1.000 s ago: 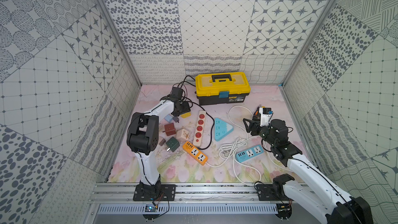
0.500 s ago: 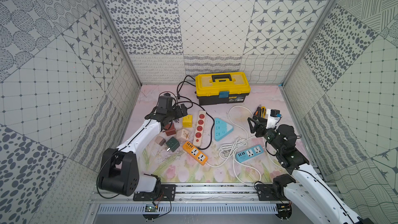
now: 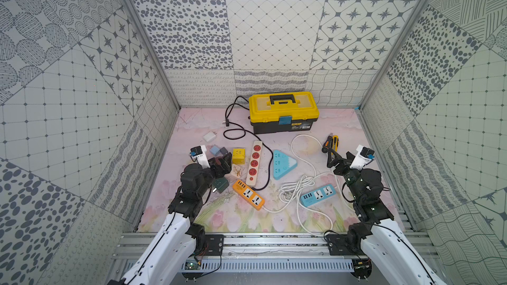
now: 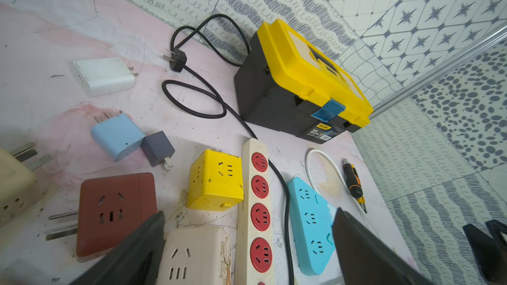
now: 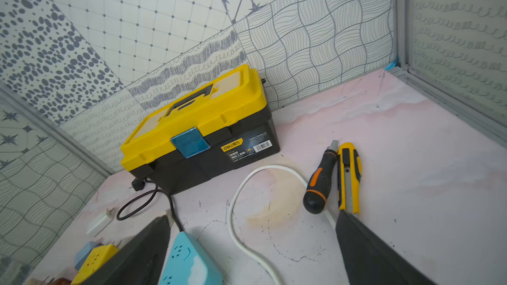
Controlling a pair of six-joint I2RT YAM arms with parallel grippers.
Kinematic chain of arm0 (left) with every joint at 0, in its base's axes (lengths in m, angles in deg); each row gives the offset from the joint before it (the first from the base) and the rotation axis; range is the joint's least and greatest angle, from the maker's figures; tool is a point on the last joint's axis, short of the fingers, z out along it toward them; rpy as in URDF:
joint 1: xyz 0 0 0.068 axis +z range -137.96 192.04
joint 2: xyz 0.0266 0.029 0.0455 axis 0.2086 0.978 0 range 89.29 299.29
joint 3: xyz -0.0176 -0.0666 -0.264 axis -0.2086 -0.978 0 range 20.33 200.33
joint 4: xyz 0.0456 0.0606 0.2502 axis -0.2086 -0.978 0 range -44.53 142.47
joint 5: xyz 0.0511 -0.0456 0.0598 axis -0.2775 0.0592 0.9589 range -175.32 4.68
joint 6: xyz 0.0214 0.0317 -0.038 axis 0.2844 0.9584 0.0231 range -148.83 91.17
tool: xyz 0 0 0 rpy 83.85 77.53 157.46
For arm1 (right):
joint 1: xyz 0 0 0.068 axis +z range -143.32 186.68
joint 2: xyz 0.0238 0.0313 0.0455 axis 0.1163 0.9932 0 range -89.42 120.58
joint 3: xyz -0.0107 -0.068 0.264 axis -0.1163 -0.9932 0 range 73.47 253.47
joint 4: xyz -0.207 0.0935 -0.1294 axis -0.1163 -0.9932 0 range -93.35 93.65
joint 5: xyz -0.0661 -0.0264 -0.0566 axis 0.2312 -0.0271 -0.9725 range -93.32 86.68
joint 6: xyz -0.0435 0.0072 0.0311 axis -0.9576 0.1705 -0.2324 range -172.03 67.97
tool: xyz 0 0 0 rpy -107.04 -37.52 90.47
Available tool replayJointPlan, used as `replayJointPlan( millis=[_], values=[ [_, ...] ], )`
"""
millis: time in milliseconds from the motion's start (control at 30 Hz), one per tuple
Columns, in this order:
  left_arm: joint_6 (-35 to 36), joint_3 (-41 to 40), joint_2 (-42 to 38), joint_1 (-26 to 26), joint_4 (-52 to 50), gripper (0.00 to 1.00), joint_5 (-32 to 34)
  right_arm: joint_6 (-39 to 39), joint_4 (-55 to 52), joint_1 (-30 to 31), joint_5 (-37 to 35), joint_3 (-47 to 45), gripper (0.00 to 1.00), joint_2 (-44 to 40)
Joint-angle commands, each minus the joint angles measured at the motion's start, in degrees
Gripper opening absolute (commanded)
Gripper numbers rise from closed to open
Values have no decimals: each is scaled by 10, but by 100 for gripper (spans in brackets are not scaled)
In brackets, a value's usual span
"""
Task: Pull the plug off the socket
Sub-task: Place the plug at the center of the board, then reset both arms
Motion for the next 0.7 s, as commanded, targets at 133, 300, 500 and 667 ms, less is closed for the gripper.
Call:
replayJointPlan(
  millis=[133, 300, 500, 667],
  values=[
    [-2, -15, -64, 1, 39, 100, -8, 0, 134, -106, -14, 0, 100, 154],
    [6, 3, -58, 0, 5, 100, -6, -95, 195, -115, -29, 26, 100, 268],
    [10, 14, -27, -1, 1, 100, -5, -179, 268, -114, 22, 46, 100, 387],
    [21, 21, -12, 0, -6, 100, 0, -219, 479, -101, 77, 33, 99, 569]
  ],
)
